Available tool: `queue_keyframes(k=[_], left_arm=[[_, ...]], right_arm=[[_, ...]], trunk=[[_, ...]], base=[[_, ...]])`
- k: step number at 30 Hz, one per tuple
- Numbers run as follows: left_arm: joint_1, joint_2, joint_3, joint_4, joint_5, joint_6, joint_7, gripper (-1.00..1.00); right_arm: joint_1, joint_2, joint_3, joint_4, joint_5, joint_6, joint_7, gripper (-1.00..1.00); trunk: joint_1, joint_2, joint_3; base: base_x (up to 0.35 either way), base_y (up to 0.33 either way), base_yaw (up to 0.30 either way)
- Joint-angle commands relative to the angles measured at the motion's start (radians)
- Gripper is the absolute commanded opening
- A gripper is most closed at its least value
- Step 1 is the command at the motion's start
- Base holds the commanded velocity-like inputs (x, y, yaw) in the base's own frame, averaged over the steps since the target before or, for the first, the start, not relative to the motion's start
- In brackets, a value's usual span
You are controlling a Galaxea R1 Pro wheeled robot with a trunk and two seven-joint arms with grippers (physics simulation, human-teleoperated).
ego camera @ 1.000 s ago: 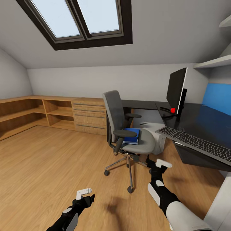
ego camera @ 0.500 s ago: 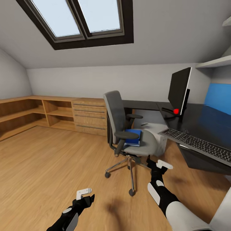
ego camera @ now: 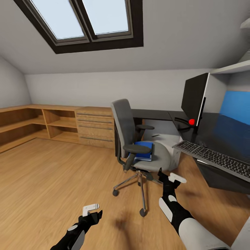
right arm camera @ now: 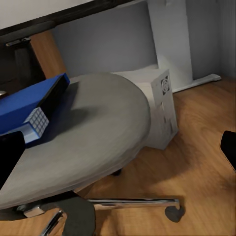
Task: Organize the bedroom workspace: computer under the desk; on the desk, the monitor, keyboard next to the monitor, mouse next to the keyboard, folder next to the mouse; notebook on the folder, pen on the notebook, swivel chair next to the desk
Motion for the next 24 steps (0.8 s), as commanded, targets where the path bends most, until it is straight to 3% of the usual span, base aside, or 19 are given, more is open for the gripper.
queue_keyframes(k=[1,13,24], left_arm=[[0.0,-0.001,0.006,0.0,0.009,0.0,-0.007,1.0],[0.0,-0.001,0.006,0.0,0.009,0.0,-0.007,1.0],[0.0,-0.001,0.005,0.0,0.009,0.0,-0.007,1.0]], right_arm=[[-0.001,-0.001,0.008,0.001,-0.007,-0.004,-0.007,1.0],[-0.001,0.0,0.009,0.001,-0.007,-0.004,-0.007,1.0],[-0.001,0.02,0.01,0.0,-0.006,-0.005,-0.007,1.0]], trunk=[[0.0,0.0,0.0],[0.0,0.0,0.012],[0.0,0.0,0.014]], base=[[0.007,0.002,-0.164],[0.001,0.0,-0.183],[0.0,0.0,-0.036]])
